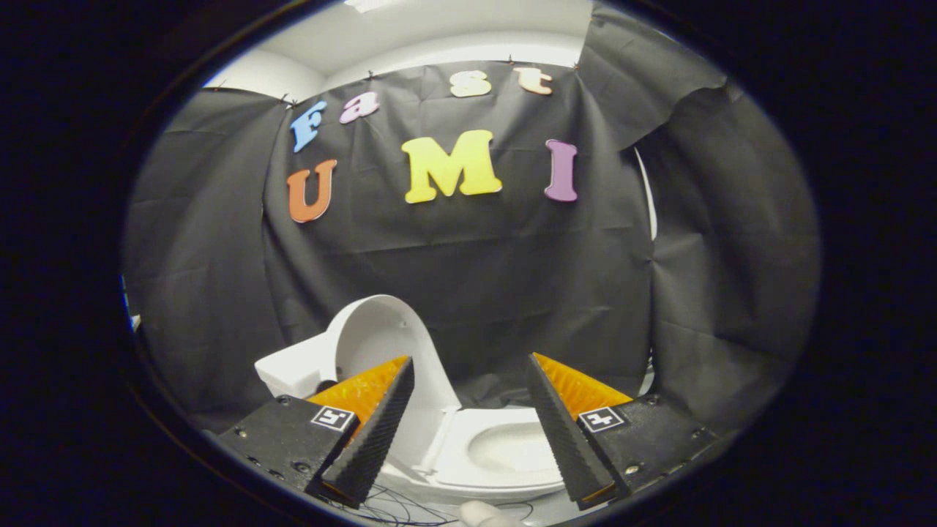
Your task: Open the toilet lid.
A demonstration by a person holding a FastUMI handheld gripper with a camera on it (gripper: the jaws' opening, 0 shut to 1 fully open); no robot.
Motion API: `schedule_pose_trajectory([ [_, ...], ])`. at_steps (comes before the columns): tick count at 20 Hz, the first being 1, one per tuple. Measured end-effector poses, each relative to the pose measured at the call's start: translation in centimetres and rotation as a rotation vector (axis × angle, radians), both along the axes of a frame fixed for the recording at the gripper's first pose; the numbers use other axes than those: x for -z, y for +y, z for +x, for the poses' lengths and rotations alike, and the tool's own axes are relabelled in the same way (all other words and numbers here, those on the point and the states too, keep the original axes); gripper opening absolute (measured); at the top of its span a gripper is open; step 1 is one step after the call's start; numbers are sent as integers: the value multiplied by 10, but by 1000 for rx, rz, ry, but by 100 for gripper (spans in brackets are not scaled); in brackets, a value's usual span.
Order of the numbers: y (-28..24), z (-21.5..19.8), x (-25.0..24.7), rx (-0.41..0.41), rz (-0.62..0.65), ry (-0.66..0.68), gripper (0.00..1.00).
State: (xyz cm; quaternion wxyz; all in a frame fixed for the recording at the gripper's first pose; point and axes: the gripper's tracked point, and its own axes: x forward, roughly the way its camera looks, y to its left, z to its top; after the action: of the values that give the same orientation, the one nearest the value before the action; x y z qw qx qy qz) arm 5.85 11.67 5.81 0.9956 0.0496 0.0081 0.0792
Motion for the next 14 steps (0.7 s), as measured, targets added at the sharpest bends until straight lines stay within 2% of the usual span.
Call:
schedule_pose_trajectory([
  [7, -106, -26, 65, 98, 24, 57, 95],
  [11, -138, -29, 88, 131, 88, 56, 95],
  [14, -146, -29, 104, 155, 65, 39, 95],
])
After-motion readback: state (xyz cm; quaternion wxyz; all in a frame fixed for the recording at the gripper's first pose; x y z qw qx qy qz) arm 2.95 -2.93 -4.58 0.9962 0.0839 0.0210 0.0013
